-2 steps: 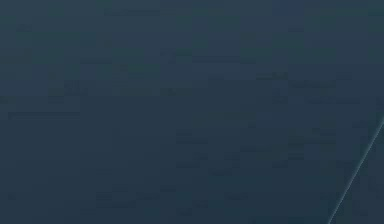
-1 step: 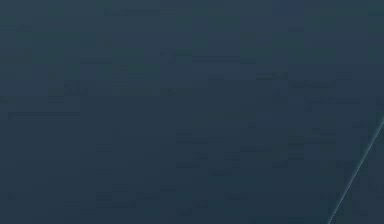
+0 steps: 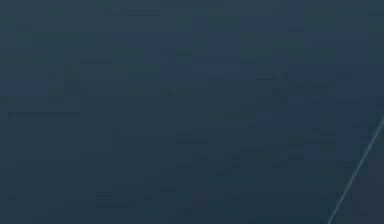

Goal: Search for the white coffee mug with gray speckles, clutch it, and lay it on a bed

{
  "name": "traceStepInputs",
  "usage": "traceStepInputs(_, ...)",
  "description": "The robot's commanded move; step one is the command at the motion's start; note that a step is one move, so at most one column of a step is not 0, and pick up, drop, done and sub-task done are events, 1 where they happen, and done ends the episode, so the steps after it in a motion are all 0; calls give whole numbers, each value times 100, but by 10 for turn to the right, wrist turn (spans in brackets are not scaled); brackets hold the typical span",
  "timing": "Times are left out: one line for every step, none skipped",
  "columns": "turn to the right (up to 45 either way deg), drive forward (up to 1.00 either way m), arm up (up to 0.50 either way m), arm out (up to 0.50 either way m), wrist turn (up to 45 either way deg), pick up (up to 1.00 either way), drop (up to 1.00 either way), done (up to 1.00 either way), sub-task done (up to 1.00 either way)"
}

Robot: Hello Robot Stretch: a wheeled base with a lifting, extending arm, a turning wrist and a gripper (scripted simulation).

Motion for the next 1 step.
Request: traceStepInputs(450, 0, 0, 0, 0, 0, 0, 0, 0)
